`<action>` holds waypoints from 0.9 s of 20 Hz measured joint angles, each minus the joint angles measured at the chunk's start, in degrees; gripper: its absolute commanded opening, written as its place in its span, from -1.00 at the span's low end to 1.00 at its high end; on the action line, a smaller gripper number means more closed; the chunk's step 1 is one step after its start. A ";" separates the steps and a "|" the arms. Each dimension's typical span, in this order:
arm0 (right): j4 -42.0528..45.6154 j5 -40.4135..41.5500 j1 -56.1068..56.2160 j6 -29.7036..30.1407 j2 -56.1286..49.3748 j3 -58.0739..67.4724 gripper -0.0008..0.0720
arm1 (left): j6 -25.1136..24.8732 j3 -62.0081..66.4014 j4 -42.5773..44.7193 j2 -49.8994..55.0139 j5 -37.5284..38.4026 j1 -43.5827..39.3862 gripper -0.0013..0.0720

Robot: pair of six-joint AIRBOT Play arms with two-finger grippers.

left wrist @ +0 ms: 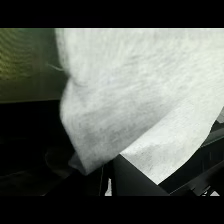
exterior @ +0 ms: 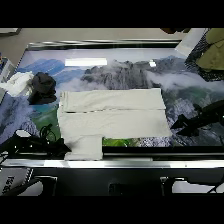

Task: Fold the clothes and pants, and hang the long-sleeved shirts on hangers.

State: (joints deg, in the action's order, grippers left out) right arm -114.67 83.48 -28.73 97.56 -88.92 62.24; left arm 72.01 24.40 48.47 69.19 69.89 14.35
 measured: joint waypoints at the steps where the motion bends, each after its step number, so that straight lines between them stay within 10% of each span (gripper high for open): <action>1: -0.59 0.13 0.04 0.44 -0.55 -0.48 0.28 | -0.02 0.00 -0.04 0.00 0.02 0.00 -0.92; 7: -3.21 -0.37 0.04 2.38 -1.81 -4.28 0.15 | -0.02 0.00 -0.11 0.00 0.17 0.00 -0.92; 10: -3.30 -1.64 0.07 3.06 -1.97 -5.66 -0.79 | -0.02 0.13 -0.11 -0.02 0.22 0.00 -0.92; 18: -4.00 -5.31 0.09 3.63 0.48 -6.34 0.33 | 0.00 4.72 -0.11 -0.81 2.21 -0.02 -0.92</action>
State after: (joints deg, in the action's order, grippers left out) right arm -118.67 78.17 -28.64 101.19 -88.44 55.90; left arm 72.01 29.12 48.36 68.38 72.10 14.33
